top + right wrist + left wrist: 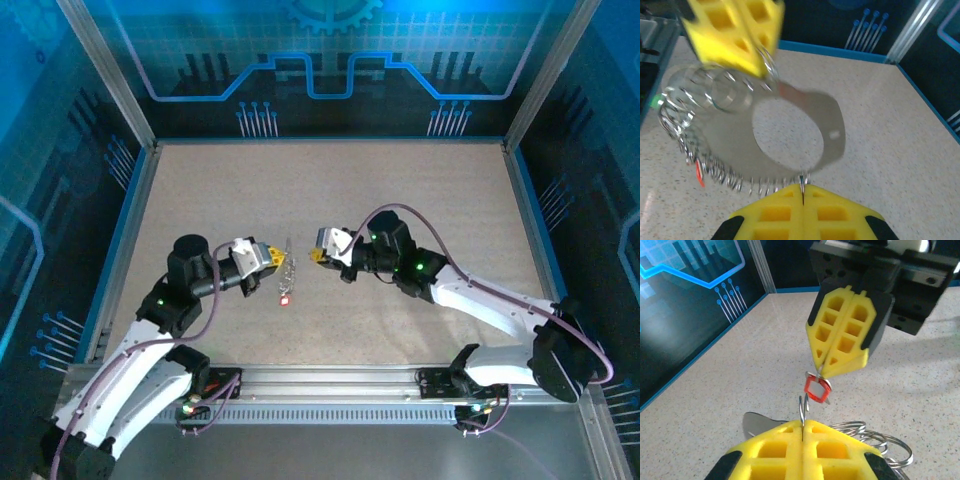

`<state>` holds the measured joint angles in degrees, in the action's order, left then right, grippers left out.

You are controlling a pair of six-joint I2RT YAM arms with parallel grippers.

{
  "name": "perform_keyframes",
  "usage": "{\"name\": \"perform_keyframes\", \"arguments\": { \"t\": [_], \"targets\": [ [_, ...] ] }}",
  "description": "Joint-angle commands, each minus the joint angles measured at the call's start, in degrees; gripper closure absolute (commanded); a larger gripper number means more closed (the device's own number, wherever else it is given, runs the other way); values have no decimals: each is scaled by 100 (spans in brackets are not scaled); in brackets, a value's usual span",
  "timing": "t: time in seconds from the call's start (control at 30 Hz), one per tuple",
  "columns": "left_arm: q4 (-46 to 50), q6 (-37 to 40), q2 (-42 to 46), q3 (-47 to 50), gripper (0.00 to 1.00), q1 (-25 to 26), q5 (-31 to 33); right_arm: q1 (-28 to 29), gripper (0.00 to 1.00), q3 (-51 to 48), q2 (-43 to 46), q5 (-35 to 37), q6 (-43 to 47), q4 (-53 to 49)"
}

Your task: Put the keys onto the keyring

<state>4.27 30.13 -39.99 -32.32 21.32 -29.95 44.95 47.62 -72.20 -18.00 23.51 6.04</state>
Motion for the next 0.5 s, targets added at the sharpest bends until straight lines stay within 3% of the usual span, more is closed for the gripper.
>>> {"name": "perform_keyframes", "arguments": {
  "t": [0.0,0.3,0.47],
  "targets": [
    [-259,334,-26,-109,100,150,236,186,100,233,10,149,59,-31],
    [-142,493,-66,-90,100,418,928,575,100,685,-415,755,-1015,14],
    [-18,462,-88,-126,100,461,1370,669,100,710,-466,744,-1049,11]
  ]
}}
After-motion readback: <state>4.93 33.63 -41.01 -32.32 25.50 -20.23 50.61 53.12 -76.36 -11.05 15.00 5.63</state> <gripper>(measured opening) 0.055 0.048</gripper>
